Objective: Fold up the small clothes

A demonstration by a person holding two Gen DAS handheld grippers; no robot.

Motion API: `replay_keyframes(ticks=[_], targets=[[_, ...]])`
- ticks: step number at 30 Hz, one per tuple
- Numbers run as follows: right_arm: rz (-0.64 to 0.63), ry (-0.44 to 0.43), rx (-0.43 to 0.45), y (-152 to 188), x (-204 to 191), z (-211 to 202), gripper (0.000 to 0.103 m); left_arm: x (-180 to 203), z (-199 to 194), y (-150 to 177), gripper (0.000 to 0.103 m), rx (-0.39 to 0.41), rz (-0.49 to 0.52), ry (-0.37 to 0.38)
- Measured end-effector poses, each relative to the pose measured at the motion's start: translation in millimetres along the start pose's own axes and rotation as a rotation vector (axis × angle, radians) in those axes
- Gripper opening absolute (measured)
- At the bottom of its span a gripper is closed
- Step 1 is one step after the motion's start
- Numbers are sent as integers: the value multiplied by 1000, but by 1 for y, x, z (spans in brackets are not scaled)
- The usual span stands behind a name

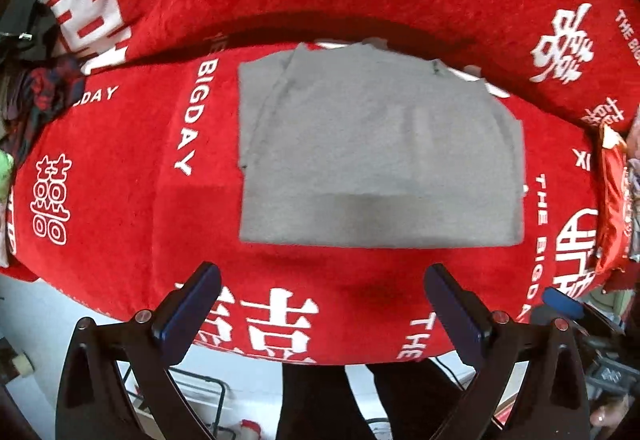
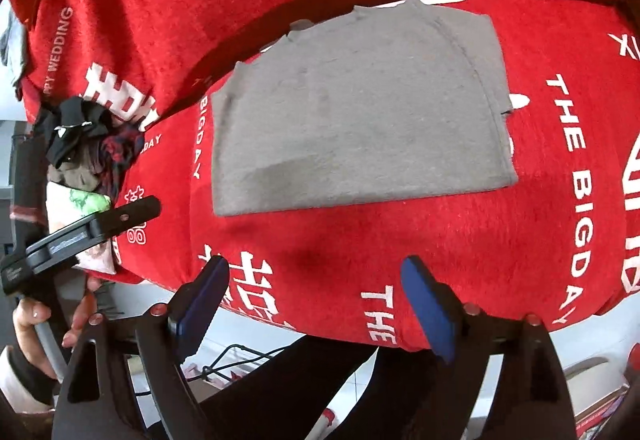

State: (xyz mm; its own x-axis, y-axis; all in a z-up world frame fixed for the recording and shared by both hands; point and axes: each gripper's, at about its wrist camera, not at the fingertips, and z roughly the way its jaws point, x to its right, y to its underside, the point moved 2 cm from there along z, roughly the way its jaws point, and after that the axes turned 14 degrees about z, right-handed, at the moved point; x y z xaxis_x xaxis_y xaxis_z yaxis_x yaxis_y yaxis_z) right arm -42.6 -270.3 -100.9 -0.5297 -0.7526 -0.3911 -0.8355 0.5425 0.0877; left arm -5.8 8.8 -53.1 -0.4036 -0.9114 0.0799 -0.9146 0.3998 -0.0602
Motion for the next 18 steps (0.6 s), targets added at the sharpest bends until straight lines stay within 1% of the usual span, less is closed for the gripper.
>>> replay_keyframes(ticks=[2,6,9,14,18], targets=[[16,1,-3,-3,4,-2,90,6,-5,-3,101,12,1,-3],[41,-24,-11,-12,13,-7,90,18,-12,-10,101,22,-3,1],[53,-45,-15,-17,20,-11,90,28,-15,-13,101,29,6,-10],[96,-106,-43,-23,36,-11,90,44,-13,-14,101,10,6,-18],[118,-150,-63,-23,45,-7,90,51,-11,-10,101,7,-4,-6]])
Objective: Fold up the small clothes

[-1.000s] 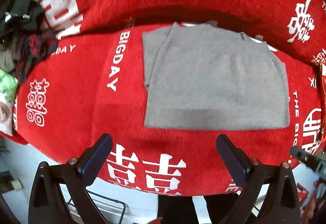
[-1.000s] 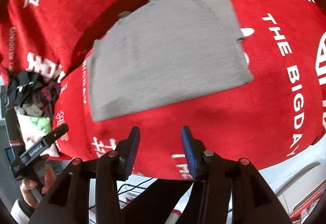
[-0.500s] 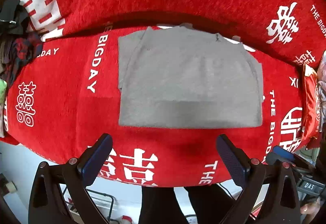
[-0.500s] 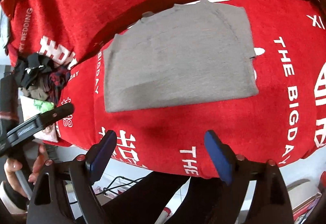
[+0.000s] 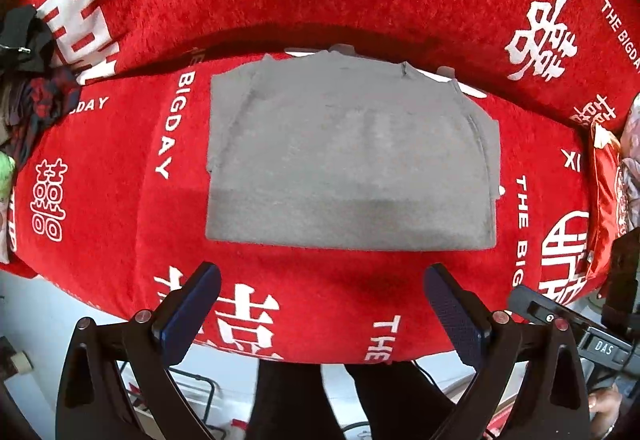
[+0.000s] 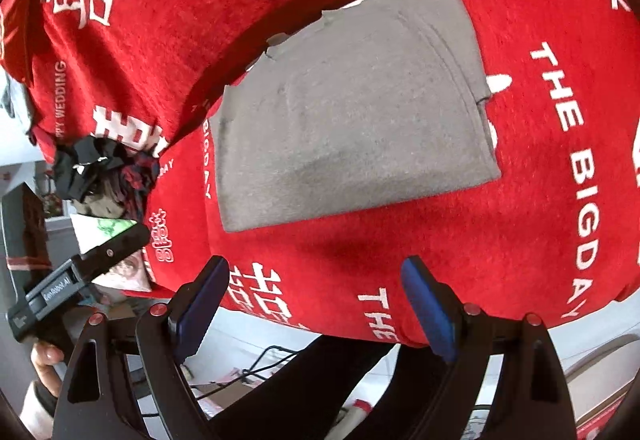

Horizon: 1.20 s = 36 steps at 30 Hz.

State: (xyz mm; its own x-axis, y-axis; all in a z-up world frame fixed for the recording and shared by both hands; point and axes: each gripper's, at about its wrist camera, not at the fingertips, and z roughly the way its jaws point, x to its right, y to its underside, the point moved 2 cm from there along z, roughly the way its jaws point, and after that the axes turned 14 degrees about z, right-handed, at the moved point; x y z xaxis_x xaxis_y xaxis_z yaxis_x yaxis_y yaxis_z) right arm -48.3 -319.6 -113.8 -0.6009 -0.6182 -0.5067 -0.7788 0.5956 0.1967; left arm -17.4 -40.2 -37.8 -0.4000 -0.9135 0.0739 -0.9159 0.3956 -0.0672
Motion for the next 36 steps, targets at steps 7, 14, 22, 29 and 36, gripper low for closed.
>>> replay_keyframes(ticks=[7,14,22,29,36], targets=[[-10,10,14,3,-4,7,90,-12,13,6,101,-11,16,25],[48,37,75,16,-20,37,90,-71,33,18,101,-23,66,40],[196,10,60,49,-40,120,90,-155,72,19,101,-27,98,16],[245,-22,17,59,-61,174,90,-190,110,4,101,-21,62,15],[261,-124,-27,46,-66,209,90,-197,140,-8,101,18,20,0]])
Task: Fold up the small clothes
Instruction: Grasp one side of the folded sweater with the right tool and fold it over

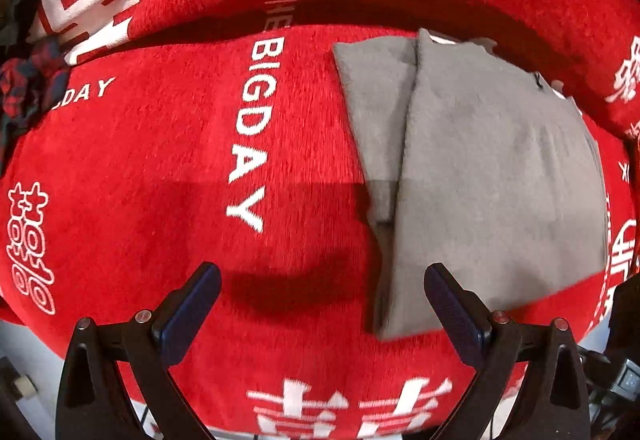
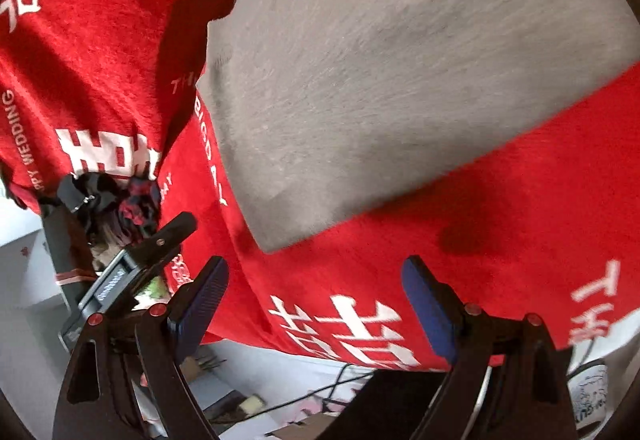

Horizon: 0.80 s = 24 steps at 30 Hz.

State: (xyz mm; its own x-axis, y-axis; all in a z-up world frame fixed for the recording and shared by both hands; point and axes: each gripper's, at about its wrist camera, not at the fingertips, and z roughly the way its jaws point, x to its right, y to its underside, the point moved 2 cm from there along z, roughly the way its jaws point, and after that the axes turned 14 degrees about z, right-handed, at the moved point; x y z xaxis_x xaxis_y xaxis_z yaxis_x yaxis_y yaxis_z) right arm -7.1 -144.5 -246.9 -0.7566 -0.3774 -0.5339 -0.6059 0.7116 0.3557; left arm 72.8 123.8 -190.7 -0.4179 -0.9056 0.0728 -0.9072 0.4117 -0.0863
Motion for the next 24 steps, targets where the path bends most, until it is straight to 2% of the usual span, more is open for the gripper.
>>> replay_keyframes(ticks=[4,9,12,16,24], targets=[[23,-68,-19,-7,3,10,90,-5,10,-5,101,18,-14,-16],[38,-88,-49,-10,9,25,90,-13,19,-10,101,16,-37,-15],[54,-158,-61,-11,4,29,90,-18,21,-13,101,19,-46,-16],[102,-162,-40,-10,13,34,90,-19,25,-17,101,18,-45,-10],[166,-246,-9,-6,32,30,90,-16,29,-22,101,23,-29,3]])
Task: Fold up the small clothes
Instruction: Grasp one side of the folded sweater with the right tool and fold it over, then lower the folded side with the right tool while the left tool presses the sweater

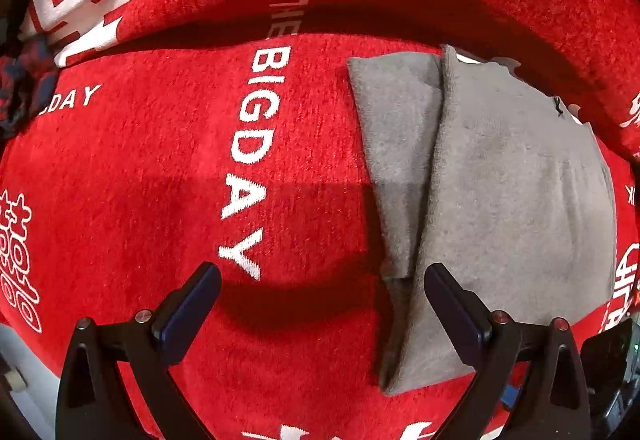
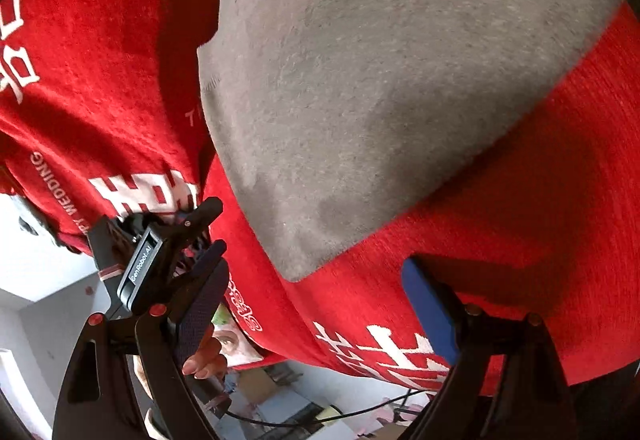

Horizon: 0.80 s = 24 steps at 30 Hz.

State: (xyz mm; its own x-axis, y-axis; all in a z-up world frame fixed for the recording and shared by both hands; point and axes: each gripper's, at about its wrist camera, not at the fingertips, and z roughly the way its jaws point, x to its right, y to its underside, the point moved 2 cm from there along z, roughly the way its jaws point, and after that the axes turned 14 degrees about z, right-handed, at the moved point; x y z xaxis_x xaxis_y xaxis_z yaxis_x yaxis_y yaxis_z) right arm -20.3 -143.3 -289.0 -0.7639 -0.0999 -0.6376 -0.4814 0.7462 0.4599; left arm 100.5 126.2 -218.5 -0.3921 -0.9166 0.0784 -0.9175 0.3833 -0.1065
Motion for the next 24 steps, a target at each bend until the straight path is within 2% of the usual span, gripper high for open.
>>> replay_keyframes(ticks=[3,5,9,13,14,15,16,17,19,24], targets=[[2,-39,17,-5,-4,3,90,1,0,-1,101,1,6,1],[-9,-58,29,-8,-11,6,90,-1,1,-2,101,4,-1,30],[-22,-89,27,-13,-23,17,91,-14,-4,-6,101,47,-71,186],[-14,-130,2,-17,-30,26,90,-24,-4,-12,101,78,-101,305],[3,-131,-5,-18,-30,28,83,-24,-2,-13,101,73,-102,338],[27,-134,-11,-20,-29,30,71,-24,2,-15,101,64,-102,377],[59,-130,-24,-23,-26,31,27,-23,5,-17,101,57,-100,409],[83,-124,-32,-25,-23,32,6,-20,8,-20,101,50,-100,444],[90,-200,-43,-26,-27,25,8,-15,14,-24,101,37,-102,503],[-6,-273,-67,-19,-59,2,8,7,28,-38,102,31,-143,710]])
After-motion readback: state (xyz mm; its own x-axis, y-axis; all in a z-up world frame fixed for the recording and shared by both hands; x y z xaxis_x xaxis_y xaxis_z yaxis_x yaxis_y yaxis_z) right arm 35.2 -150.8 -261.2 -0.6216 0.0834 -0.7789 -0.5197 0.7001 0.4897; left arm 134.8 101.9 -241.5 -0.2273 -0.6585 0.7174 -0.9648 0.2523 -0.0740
